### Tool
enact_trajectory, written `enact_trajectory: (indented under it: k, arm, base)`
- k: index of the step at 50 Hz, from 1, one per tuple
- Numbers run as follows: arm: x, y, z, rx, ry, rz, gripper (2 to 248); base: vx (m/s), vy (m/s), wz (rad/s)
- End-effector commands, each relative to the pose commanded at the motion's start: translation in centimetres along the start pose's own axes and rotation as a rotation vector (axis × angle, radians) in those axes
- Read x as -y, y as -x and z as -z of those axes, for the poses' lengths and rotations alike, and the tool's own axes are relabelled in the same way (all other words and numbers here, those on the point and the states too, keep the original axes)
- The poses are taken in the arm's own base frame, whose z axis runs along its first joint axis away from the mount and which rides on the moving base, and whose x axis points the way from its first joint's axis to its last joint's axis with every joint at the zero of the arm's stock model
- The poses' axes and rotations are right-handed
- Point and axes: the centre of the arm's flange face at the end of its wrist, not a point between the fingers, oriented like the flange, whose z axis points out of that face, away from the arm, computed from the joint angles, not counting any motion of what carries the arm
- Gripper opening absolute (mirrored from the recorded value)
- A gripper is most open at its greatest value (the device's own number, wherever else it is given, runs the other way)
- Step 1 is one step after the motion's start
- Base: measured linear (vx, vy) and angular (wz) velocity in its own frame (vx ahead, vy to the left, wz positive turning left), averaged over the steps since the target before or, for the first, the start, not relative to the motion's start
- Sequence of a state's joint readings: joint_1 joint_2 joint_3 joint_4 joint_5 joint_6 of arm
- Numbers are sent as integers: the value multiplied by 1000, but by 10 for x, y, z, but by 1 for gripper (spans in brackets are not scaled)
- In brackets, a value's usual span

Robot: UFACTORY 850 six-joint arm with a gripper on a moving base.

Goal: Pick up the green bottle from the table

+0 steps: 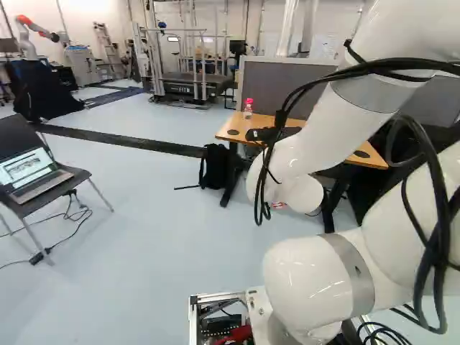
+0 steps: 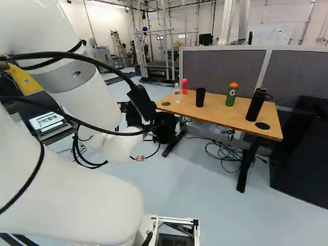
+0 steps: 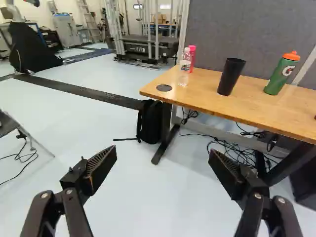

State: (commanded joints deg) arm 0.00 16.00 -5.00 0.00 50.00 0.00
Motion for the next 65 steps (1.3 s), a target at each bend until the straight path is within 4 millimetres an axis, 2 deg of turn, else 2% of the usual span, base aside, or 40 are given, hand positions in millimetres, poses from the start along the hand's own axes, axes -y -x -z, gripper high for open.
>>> enact_trajectory:
  k: [65]
  arm:
    - [0,0,0,0,0,0,247]
  base:
    - [223,-72,-380]
